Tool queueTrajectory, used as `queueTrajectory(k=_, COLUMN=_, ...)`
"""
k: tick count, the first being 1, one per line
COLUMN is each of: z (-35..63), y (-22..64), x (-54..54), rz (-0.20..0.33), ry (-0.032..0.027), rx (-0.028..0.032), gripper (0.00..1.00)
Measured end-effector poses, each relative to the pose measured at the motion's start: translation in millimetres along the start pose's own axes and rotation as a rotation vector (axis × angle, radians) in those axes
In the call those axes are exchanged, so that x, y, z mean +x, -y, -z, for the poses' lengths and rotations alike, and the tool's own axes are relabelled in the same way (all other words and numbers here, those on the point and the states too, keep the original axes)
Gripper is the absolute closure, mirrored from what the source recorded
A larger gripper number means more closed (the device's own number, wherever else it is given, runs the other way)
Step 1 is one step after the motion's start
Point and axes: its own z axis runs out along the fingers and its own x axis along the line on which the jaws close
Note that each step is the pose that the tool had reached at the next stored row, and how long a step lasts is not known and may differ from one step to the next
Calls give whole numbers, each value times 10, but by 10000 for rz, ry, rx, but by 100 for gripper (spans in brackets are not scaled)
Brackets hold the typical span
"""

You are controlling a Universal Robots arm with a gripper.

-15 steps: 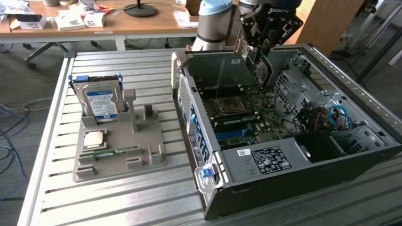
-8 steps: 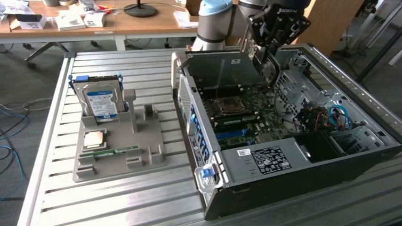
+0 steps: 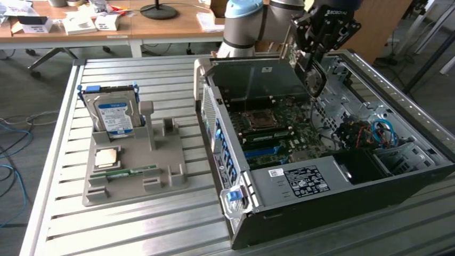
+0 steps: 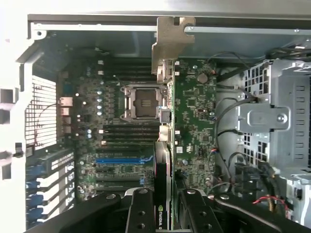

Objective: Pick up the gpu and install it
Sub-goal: 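Pick up the gpu and move the gpu toward the slot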

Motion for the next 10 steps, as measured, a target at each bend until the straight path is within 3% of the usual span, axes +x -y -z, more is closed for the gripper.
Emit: queueTrajectory(k=10, z=-8, y=-5, x=-205, rz=89, ry=-4, rx=0, gripper=74)
